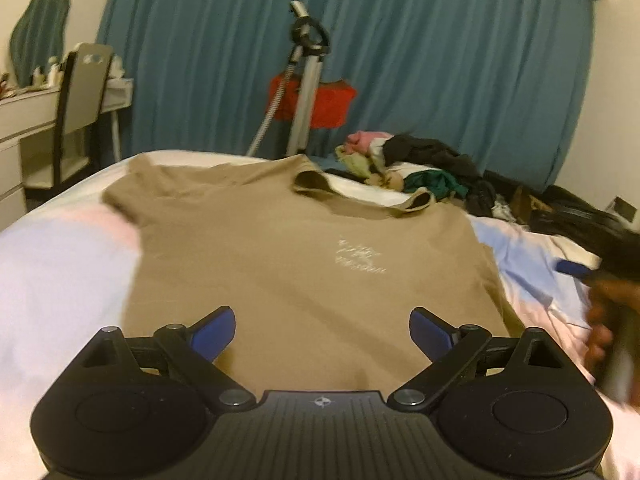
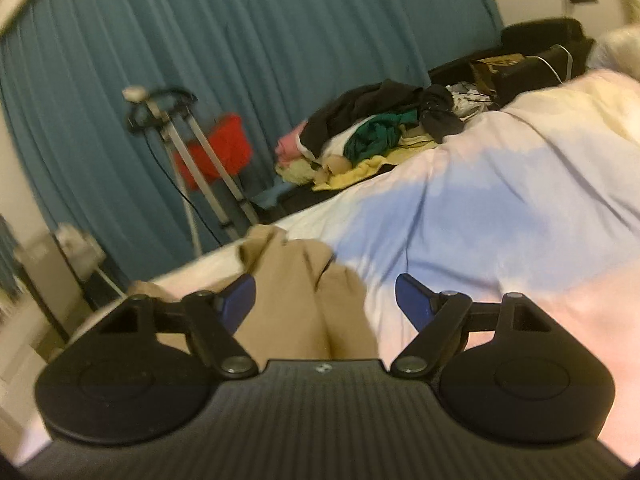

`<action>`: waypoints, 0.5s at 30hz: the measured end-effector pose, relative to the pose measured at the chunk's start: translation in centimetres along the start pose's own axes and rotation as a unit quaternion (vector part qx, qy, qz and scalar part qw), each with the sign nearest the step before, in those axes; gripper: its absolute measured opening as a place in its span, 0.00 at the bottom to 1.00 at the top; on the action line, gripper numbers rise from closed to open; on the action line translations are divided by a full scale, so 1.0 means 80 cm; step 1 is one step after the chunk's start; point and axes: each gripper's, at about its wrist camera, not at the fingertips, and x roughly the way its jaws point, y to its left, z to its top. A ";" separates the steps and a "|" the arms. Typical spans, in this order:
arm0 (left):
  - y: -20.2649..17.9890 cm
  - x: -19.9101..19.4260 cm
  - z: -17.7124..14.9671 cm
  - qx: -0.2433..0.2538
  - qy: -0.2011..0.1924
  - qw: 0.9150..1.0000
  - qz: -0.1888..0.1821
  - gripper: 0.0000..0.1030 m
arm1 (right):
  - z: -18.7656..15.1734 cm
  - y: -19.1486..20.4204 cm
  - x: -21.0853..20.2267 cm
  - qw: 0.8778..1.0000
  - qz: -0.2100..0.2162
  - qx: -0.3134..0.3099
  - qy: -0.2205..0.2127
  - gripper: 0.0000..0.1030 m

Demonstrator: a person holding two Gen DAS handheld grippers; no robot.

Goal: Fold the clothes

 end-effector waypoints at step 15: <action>0.033 0.068 -0.016 -0.043 0.006 0.999 -0.005 0.93 | -0.036 0.088 0.147 0.971 -0.072 -0.225 0.030 0.22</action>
